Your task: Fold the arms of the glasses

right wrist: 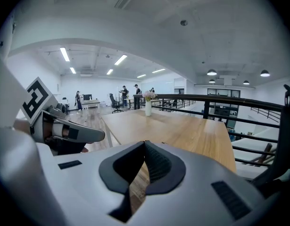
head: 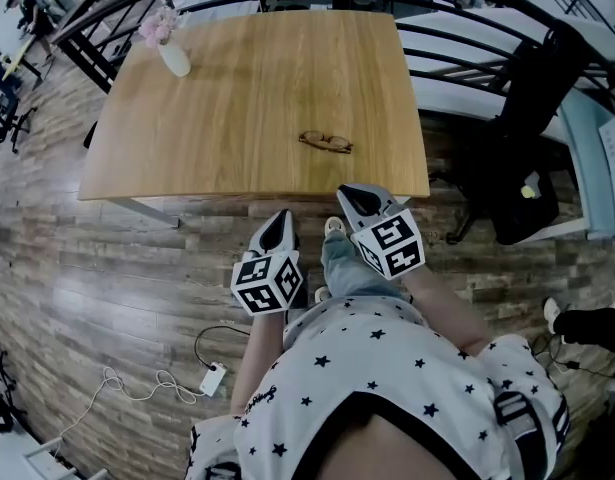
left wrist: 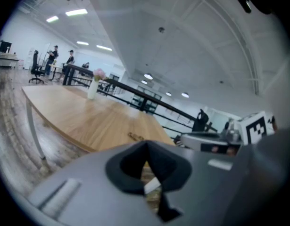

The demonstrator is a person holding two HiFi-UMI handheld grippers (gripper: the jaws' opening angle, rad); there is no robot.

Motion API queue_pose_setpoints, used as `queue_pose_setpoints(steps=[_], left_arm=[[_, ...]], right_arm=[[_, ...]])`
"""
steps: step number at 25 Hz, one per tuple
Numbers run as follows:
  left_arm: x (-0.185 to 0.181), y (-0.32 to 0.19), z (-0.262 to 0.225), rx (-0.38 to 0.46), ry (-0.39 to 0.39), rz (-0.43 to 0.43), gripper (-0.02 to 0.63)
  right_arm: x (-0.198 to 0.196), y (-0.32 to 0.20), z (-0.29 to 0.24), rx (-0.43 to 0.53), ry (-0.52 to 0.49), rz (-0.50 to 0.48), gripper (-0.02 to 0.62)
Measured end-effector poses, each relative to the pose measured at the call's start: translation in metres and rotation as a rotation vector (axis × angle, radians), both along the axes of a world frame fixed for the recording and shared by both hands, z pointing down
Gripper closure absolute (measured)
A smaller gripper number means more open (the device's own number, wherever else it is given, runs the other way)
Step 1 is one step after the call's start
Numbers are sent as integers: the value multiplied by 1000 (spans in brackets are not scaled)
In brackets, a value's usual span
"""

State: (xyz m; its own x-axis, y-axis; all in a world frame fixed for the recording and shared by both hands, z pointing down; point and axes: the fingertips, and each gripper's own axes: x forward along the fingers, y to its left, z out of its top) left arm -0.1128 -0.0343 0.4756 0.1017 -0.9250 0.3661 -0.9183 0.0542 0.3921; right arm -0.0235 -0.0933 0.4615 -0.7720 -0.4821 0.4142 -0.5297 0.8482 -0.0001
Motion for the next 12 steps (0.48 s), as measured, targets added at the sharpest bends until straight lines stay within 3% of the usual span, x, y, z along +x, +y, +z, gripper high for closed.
queue_pose_setpoints(steps=[12], left_arm=[[8,7,-1,2,-15,7,601]], right_arm=[[13,16,-4,-12,-66,11,578]])
